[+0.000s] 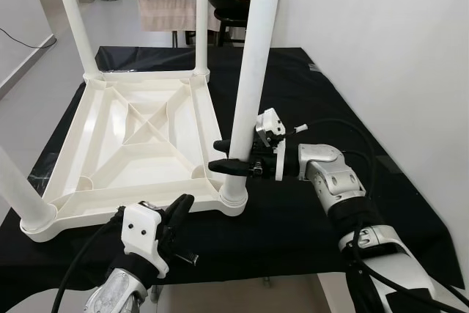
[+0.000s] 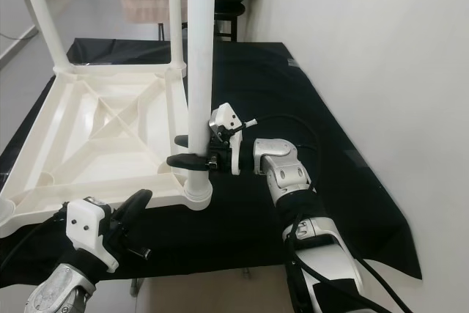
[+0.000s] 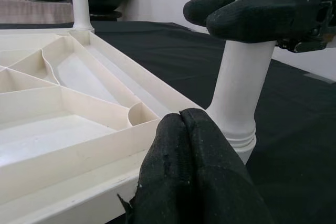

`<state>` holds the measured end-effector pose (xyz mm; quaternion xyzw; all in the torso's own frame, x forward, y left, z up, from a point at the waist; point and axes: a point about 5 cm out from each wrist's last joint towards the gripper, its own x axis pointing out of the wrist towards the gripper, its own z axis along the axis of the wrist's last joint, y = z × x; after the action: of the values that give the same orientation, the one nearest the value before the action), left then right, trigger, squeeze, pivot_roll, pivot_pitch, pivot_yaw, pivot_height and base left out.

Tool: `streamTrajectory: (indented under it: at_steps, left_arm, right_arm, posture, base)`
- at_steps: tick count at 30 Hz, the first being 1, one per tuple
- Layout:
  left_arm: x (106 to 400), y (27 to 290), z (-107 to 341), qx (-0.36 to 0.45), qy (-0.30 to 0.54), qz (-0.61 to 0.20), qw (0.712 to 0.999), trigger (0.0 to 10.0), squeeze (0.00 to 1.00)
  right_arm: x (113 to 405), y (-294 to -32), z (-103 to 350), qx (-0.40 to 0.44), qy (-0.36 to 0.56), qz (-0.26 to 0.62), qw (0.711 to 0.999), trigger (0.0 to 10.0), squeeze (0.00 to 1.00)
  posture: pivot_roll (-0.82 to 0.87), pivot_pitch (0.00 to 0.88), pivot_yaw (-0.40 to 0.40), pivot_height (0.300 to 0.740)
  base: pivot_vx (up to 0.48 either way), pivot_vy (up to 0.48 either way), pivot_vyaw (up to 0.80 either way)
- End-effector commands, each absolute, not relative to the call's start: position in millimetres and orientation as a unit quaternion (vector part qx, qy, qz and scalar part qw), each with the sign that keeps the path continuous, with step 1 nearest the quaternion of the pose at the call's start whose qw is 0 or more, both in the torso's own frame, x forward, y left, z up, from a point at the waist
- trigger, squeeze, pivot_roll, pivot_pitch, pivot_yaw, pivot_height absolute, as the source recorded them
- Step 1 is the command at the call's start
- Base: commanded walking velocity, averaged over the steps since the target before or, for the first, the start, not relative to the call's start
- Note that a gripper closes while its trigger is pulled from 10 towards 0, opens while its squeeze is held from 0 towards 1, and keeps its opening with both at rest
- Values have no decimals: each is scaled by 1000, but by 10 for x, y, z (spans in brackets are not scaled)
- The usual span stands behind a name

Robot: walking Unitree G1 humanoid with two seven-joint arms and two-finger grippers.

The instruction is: Building children table

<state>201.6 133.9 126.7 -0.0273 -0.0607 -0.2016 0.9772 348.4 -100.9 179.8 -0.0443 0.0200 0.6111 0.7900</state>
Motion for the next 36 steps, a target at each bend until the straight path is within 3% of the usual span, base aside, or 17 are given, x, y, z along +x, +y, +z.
streamTrajectory:
  at_steps: [1, 5, 7, 9, 12, 16, 22, 23, 24, 26, 27, 31, 36]
  left_arm:
    - [2004, 1338, 1232, -25, -56, -202, 978, 10000, 0]
    - [2007, 1352, 1238, -25, -57, -200, 978, 10000, 0]
    - [2009, 1362, 1240, -24, -57, -201, 978, 10000, 0]
    - [2011, 1366, 1241, -24, -57, -201, 978, 10000, 0]
    - [2021, 1373, 1245, -24, -58, -201, 978, 10000, 0]
    - [2027, 1373, 1243, -24, -58, -201, 978, 10000, 0]
    - [2031, 1368, 1244, -23, -59, -201, 978, 10000, 0]
    - [2030, 1368, 1244, -23, -59, -200, 978, 10000, 0]
    - [2030, 1364, 1245, -23, -59, -201, 978, 10000, 0]
    - [2029, 1361, 1246, -23, -59, -201, 978, 10000, 0]
    - [2028, 1357, 1246, -23, -59, -202, 977, 10000, 0]
    - [2025, 1352, 1248, -24, -59, -202, 977, 10000, 0]
    - [2016, 1354, 1250, -24, -59, -202, 977, 10000, 0]
  right_arm:
    - [3399, -975, 1669, -49, 28, 607, 792, 0, 0]
    - [3272, -940, 1588, -34, 19, 585, 810, 0, 0]
    - [3125, -826, 1466, -17, 35, 525, 850, 0, 0]
    - [3076, -784, 1420, -10, 44, 495, 868, 0, 0]
    - [3067, -774, 1243, -13, 79, 335, 939, 0, 0]
    - [3085, -834, 1211, -21, 79, 264, 961, 0, 0]
    - [3137, -811, 1280, -41, 71, 274, 958, 0, 0]
    - [3125, -792, 1277, -49, 79, 273, 957, 4157, 0]
    - [3147, -773, 1296, -46, 78, 287, 954, 10000, 0]
    - [3158, -760, 1314, -44, 77, 293, 952, 10000, 0]
    - [3192, -748, 1361, -37, 66, 310, 948, 10000, 1000]
    - [3233, -721, 1440, -28, 49, 349, 936, 10000, 1000]
    - [3324, -679, 1626, -48, 17, 475, 879, 10000, 1000]
  posture:
    - [134, 0, -98, 740]
    - [124, 0, -95, 740]
    - [119, 0, -93, 740]
    - [117, 0, -92, 740]
    - [107, 0, -87, 740]
    - [104, 0, -85, 740]
    - [113, 0, -94, 740]
    - [113, 0, -94, 740]
    - [112, 0, -89, 740]
    - [112, 0, -89, 740]
    - [111, 0, -88, 740]
    - [114, 0, -89, 740]
    - [122, 0, -96, 740]
  base:
    - [0, 0, 0]
    - [0, 0, 0]
    - [0, 0, 0]
    - [0, 0, 0]
    - [0, 0, 0]
    - [0, 0, 0]
    - [0, 0, 0]
    - [0, 0, 0]
    - [0, 0, 0]
    - [0, 0, 0]
    - [0, 0, 0]
    - [0, 0, 0]
    - [0, 0, 0]
